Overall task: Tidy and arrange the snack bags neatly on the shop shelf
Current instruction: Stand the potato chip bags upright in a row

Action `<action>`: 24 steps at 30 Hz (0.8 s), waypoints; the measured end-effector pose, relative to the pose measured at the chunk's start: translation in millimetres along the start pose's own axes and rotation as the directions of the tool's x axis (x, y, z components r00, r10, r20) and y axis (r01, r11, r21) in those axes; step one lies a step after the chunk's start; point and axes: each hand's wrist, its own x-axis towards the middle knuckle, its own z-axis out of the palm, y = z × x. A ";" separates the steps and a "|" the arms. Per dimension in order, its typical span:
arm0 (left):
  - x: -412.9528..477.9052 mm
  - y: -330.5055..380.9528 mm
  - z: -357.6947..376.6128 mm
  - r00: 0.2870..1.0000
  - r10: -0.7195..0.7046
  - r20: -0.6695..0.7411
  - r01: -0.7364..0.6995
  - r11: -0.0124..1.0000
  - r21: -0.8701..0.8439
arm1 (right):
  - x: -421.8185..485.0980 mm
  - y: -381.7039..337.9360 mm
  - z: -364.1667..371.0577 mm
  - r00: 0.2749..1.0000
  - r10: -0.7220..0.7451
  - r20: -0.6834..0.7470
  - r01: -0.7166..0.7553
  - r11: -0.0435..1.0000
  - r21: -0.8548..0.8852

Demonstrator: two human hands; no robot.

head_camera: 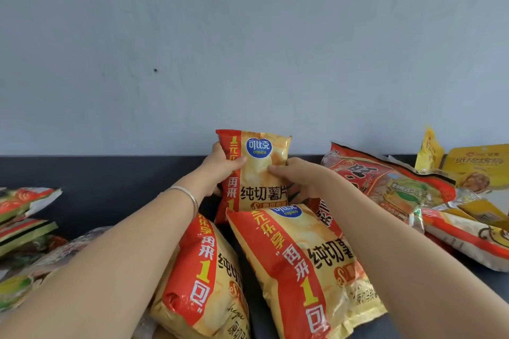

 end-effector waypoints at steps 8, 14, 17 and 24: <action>-3.2 -12.8 11.8 0.965 -0.193 0.176 0.165 0.973 0.162 | -0.7 10.9 -13.7 0.996 -0.014 -0.091 -0.014 0.953 -0.303; -6.5 -9.3 31.8 0.963 -0.203 0.174 0.192 0.978 0.080 | -11.4 23.0 -21.4 0.963 -0.178 -0.205 0.049 0.857 -0.512; -13.5 -9.6 22.5 0.972 -0.179 0.149 0.155 0.975 0.161 | -18.0 25.8 -20.0 0.952 -0.241 -0.190 0.083 0.799 -0.595; -48.3 5.4 8.7 0.997 -0.074 0.031 0.056 0.920 0.387 | -41.1 25.1 -21.2 0.878 -0.407 -0.251 0.179 0.768 -0.616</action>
